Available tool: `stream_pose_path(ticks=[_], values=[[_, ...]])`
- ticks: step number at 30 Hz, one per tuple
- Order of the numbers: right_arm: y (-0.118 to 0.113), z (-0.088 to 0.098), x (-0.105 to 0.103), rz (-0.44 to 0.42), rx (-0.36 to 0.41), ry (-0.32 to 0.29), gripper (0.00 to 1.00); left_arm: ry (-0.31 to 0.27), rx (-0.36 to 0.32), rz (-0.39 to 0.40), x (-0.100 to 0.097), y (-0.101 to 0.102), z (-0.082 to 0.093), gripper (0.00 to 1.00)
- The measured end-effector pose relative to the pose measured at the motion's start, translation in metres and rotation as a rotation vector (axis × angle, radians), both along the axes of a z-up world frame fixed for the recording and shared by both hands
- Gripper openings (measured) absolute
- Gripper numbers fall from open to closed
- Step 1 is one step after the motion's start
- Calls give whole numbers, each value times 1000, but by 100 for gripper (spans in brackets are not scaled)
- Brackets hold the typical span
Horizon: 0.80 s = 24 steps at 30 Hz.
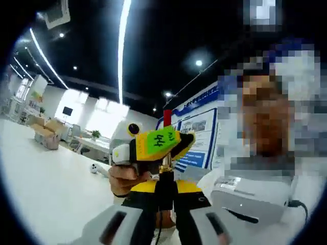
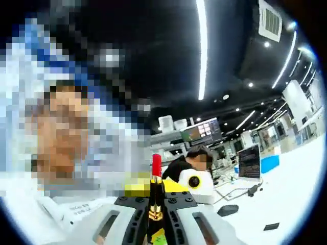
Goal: Unscrew the lipstick cap, remove the lipstick, and put the cap back on the lipstick
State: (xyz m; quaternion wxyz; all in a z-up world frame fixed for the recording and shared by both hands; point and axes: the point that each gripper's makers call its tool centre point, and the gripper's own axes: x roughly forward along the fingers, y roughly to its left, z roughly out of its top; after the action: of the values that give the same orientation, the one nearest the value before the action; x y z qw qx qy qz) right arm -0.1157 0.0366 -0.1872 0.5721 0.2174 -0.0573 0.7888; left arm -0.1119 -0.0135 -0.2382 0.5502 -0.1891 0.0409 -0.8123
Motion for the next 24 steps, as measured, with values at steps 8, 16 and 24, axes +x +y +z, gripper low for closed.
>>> stream_pose_path(ticks=[8, 16, 24], values=[[-1, 0, 5, -24, 4, 6, 6, -22, -2, 57, 1, -4, -1, 13], [-2, -5, 27, -214, -56, -71, 6, -116, 61, 252, 35, -1, -10, 29], [-3, -20, 73, -605, -210, -243, 6, -277, 171, 581, 82, -3, -22, 42]])
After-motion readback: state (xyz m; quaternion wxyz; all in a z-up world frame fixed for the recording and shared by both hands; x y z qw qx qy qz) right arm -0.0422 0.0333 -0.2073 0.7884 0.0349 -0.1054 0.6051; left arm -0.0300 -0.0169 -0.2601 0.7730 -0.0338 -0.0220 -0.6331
